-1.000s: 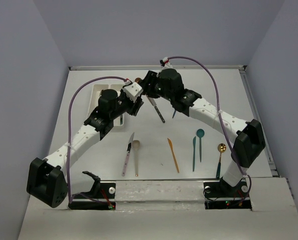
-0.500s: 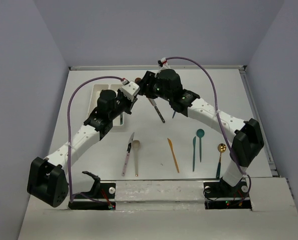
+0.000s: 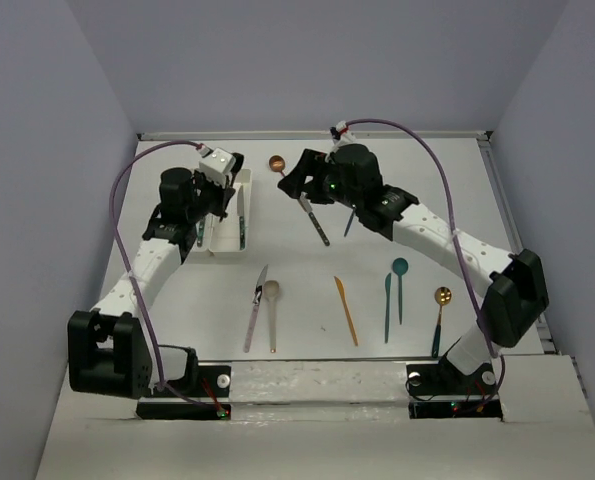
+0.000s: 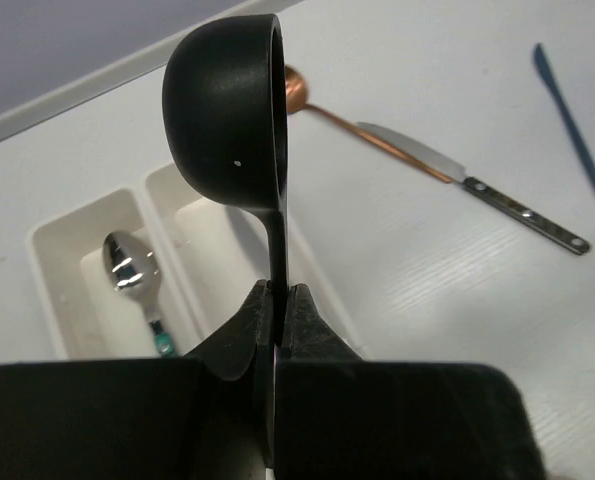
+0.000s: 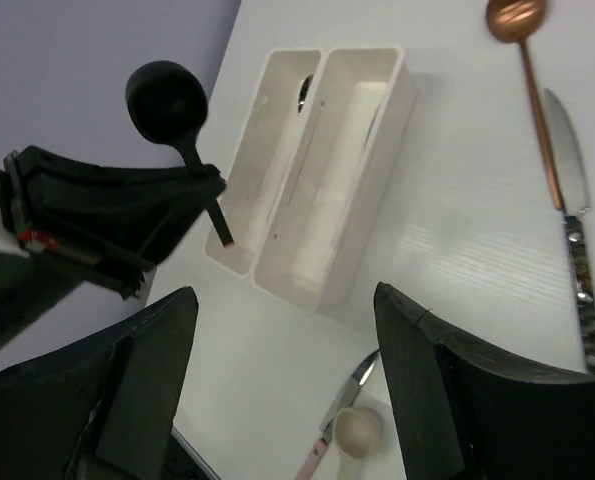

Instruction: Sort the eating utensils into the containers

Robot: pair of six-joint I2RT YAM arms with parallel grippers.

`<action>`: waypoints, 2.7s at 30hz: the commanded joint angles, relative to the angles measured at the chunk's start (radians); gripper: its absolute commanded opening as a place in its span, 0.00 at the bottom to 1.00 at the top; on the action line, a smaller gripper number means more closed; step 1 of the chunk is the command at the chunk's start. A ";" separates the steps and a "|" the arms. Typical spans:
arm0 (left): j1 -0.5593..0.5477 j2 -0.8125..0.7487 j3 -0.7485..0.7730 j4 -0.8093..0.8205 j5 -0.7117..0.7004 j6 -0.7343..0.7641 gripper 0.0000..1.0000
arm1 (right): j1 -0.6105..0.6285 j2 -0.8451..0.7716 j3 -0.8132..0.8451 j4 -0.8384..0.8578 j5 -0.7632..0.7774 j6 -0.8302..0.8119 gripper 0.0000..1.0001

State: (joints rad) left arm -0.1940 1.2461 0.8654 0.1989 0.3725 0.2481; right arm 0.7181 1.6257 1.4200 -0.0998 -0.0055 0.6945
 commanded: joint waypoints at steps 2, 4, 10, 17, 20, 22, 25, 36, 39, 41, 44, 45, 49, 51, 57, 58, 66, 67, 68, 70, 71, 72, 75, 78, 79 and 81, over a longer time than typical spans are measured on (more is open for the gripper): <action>0.168 0.079 0.049 -0.012 0.098 0.026 0.00 | -0.016 -0.159 -0.062 -0.023 0.091 -0.085 0.77; 0.221 0.113 0.044 0.005 0.077 0.058 0.00 | -0.016 -0.200 -0.116 -0.023 0.117 -0.095 0.77; 0.313 0.279 0.104 0.027 0.095 0.034 0.00 | -0.016 -0.216 -0.184 -0.037 0.127 -0.116 0.77; 0.369 0.414 0.161 -0.012 0.181 -0.003 0.00 | -0.016 -0.216 -0.202 -0.043 0.119 -0.119 0.77; 0.370 0.455 0.169 -0.019 0.206 0.006 0.01 | -0.016 -0.210 -0.204 -0.043 0.121 -0.128 0.77; 0.369 0.472 0.169 -0.021 0.215 0.013 0.06 | -0.016 -0.205 -0.204 -0.043 0.124 -0.139 0.77; 0.370 0.475 0.167 -0.019 0.217 0.025 0.16 | -0.016 -0.187 -0.194 -0.047 0.121 -0.150 0.77; 0.370 0.529 0.202 -0.036 0.191 0.017 0.34 | -0.016 -0.155 -0.201 -0.067 0.119 -0.162 0.77; 0.370 0.539 0.210 -0.039 0.169 0.010 0.34 | -0.016 -0.162 -0.202 -0.067 0.121 -0.162 0.77; 0.370 0.535 0.205 -0.038 0.164 0.011 0.34 | -0.016 -0.170 -0.204 -0.075 0.131 -0.165 0.77; 0.370 0.509 0.199 -0.039 0.166 0.008 0.35 | -0.025 -0.174 -0.194 -0.148 0.183 -0.164 0.78; 0.370 0.500 0.198 -0.042 0.177 0.005 0.36 | -0.043 -0.178 -0.179 -0.182 0.196 -0.162 0.78; 0.370 0.432 0.196 -0.078 0.200 0.006 0.40 | -0.204 -0.243 -0.236 -0.398 0.146 -0.176 0.79; 0.369 0.406 0.192 -0.084 0.204 0.005 0.41 | -0.274 -0.286 -0.286 -0.467 0.133 -0.193 0.79; 0.370 0.288 0.117 -0.032 0.263 -0.032 0.44 | -0.379 -0.215 -0.280 -0.957 0.235 -0.219 0.81; 0.370 0.277 0.109 -0.021 0.267 -0.039 0.45 | -0.379 -0.196 -0.268 -0.991 0.255 -0.208 0.81; 0.370 0.202 0.046 0.050 0.281 -0.052 0.47 | -0.526 -0.034 -0.280 -1.066 0.243 -0.236 0.83; 0.370 0.199 0.043 0.056 0.289 -0.052 0.47 | -0.537 -0.020 -0.280 -1.065 0.236 -0.243 0.83; 0.370 0.197 0.040 0.057 0.290 -0.052 0.47 | -0.551 -0.003 -0.280 -1.065 0.236 -0.245 0.83; 0.370 0.196 0.035 0.063 0.299 -0.055 0.48 | -0.598 0.043 -0.276 -1.057 0.233 -0.257 0.83; 0.369 0.196 0.034 0.065 0.299 -0.055 0.48 | -0.612 0.055 -0.276 -1.054 0.230 -0.260 0.83; 0.370 0.196 0.032 0.066 0.302 -0.055 0.48 | -0.626 0.071 -0.276 -1.045 0.229 -0.263 0.83; 0.369 0.197 0.030 0.068 0.309 -0.055 0.48 | -0.680 0.077 -0.292 -1.012 0.222 -0.280 0.83; 0.369 0.197 0.030 0.071 0.313 -0.058 0.48 | -0.709 0.091 -0.305 -1.003 0.202 -0.285 0.81; 0.370 0.196 0.030 0.071 0.315 -0.056 0.48 | -0.709 0.098 -0.305 -1.002 0.200 -0.289 0.81; 0.370 0.194 0.030 0.071 0.316 -0.056 0.48 | -0.718 0.111 -0.305 -0.996 0.188 -0.299 0.81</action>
State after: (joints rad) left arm 0.1764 1.4887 0.9073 0.2218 0.6548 0.2001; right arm 0.0113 1.7187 1.1152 -1.1095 0.2146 0.4274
